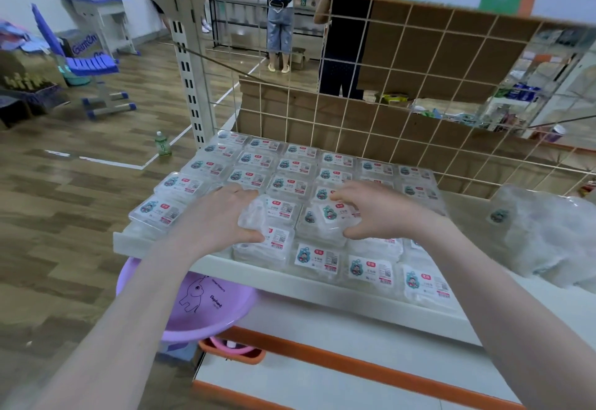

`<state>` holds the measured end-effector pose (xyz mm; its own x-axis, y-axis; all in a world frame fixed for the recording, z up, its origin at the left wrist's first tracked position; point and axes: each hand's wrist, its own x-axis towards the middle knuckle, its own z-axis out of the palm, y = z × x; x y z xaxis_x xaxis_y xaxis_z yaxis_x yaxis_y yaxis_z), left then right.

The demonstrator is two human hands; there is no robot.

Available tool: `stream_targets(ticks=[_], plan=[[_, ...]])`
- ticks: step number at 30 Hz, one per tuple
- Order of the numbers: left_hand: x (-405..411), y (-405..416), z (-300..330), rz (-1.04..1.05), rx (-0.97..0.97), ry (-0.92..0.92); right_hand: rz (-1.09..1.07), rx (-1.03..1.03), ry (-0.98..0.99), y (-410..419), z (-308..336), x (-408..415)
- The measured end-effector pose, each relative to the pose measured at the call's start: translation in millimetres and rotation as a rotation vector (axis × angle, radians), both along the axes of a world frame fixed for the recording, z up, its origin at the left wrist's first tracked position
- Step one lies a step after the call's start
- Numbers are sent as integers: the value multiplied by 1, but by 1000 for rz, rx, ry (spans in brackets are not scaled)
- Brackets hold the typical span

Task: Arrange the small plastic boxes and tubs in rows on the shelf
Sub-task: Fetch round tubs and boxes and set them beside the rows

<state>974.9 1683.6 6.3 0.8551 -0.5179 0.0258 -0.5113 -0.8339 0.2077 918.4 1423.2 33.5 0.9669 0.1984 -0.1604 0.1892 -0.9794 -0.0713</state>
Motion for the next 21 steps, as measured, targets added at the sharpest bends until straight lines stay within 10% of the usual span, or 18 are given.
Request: stream_targets(ticks=[21], plan=[[27, -8, 7, -169, 26, -23, -100, -52, -437, 62, -61, -64]])
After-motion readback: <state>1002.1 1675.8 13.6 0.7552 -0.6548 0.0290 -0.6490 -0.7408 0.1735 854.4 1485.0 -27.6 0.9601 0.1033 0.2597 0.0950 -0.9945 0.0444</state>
